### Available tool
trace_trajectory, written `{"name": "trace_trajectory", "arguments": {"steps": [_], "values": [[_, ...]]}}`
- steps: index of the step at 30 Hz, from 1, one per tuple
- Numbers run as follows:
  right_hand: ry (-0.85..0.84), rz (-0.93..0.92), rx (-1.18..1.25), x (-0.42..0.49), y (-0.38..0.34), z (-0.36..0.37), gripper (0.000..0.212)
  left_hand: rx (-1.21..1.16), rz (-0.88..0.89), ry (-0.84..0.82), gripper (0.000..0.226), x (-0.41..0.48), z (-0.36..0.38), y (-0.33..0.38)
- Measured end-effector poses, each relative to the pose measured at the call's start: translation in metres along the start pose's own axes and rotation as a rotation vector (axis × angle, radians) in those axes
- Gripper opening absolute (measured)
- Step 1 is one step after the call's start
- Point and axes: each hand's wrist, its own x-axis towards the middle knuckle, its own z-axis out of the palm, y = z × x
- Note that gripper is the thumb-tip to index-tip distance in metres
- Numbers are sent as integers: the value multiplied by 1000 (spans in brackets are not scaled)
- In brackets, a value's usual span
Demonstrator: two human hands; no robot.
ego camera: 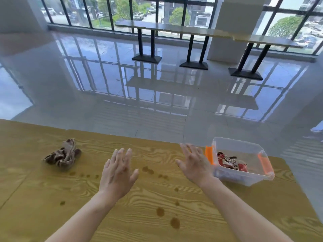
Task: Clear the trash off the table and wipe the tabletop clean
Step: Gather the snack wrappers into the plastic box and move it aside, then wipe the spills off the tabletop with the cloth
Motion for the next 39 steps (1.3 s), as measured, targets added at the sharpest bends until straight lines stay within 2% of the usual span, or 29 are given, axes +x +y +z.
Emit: {"name": "trace_trajectory", "arguments": {"steps": [14, 21, 25, 29, 31, 33, 35, 39], "values": [[-273, -292, 78, 52, -249, 119, 64, 96, -440, -142, 72, -124, 18, -245], [-333, -360, 102, 98, -348, 172, 61, 157, -384, -229, 85, -153, 50, -333], [-333, -367, 178, 128, -398, 195, 65, 99, -350, -227, 75, -167, 69, -354], [-440, -316, 130, 156, -437, 222, 70, 96, -325, -173, 72, -172, 76, -358], [-456, -299, 4, 163, -450, 235, 60, 87, -310, -165, 72, -173, 79, -359], [-377, -298, -60, 165, -459, 243, 38, 81, -309, -155, 73, -172, 82, -361], [-341, -306, 16, 162, -462, 242, 27, 79, -309, -150, 73, -172, 83, -361], [-340, -339, 192, 130, -443, 214, 23, 71, -297, -148, 74, -173, 82, -360]]}}
